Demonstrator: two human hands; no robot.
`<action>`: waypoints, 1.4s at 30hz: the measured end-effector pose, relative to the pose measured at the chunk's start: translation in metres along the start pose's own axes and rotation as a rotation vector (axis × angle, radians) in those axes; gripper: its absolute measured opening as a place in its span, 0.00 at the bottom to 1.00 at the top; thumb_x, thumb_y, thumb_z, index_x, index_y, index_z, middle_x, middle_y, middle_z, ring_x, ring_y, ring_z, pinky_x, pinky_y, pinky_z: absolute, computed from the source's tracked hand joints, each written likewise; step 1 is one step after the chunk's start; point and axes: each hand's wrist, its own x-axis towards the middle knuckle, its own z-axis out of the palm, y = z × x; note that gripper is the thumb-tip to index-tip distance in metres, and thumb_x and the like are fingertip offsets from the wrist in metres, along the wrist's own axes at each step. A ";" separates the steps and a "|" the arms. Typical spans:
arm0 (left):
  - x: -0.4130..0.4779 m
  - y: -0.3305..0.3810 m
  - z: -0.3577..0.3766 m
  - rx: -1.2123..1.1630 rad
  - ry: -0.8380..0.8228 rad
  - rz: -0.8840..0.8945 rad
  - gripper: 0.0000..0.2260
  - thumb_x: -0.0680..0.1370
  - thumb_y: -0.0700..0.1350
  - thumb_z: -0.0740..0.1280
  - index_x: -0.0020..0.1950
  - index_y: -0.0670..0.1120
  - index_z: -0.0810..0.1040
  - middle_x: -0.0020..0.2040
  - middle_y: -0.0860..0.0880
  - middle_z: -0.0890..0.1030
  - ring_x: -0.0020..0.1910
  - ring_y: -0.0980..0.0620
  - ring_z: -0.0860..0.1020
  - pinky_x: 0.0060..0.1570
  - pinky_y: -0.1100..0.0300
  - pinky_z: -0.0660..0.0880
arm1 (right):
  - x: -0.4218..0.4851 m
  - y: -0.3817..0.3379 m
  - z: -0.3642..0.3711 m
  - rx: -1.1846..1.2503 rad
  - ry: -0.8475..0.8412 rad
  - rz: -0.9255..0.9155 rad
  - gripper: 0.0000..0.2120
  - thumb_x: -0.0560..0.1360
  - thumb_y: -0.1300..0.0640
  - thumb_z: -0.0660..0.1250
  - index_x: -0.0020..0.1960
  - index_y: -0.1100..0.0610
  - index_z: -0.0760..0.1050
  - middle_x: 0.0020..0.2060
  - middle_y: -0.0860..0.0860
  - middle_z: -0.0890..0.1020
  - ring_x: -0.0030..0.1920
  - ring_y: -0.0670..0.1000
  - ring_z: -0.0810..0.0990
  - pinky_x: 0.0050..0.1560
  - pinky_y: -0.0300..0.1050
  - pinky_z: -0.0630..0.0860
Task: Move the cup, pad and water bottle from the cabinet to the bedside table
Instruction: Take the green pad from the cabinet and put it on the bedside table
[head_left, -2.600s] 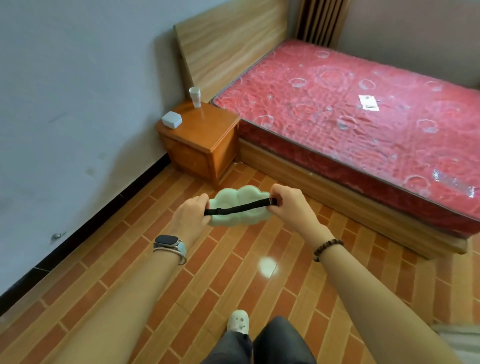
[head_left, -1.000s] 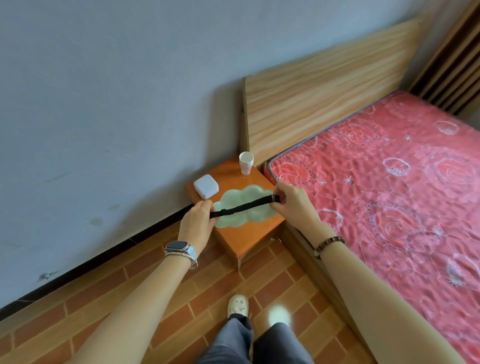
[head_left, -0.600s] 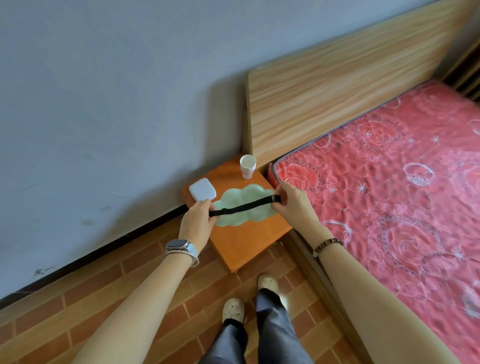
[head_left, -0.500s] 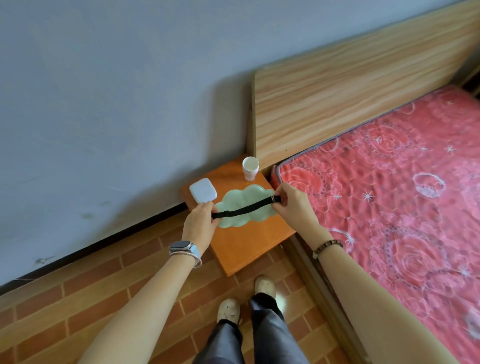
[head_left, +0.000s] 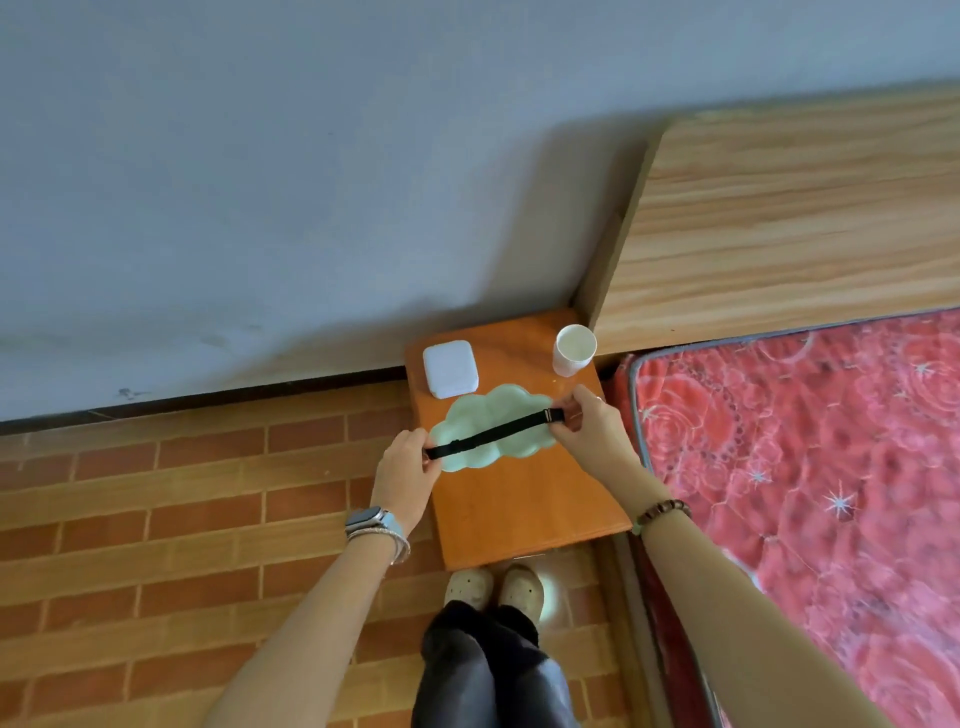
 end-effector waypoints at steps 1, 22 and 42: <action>0.005 -0.008 0.007 -0.007 0.000 -0.019 0.03 0.76 0.41 0.68 0.48 0.45 0.76 0.44 0.50 0.76 0.41 0.54 0.77 0.42 0.63 0.77 | 0.008 0.005 0.008 0.003 -0.010 0.007 0.08 0.72 0.64 0.68 0.45 0.53 0.72 0.39 0.47 0.75 0.39 0.46 0.75 0.39 0.32 0.69; 0.070 -0.139 0.137 0.078 -0.010 -0.092 0.06 0.75 0.43 0.68 0.51 0.49 0.74 0.44 0.52 0.77 0.43 0.55 0.77 0.39 0.67 0.74 | 0.102 0.123 0.142 -0.047 -0.264 0.181 0.19 0.77 0.55 0.63 0.68 0.53 0.70 0.60 0.54 0.75 0.53 0.53 0.78 0.39 0.33 0.72; 0.036 -0.150 0.169 0.619 -0.197 0.228 0.28 0.79 0.61 0.47 0.75 0.50 0.57 0.76 0.45 0.58 0.74 0.47 0.59 0.70 0.42 0.59 | 0.052 0.144 0.186 -0.694 -0.410 -0.191 0.31 0.81 0.39 0.51 0.79 0.48 0.47 0.79 0.49 0.43 0.79 0.50 0.44 0.77 0.49 0.47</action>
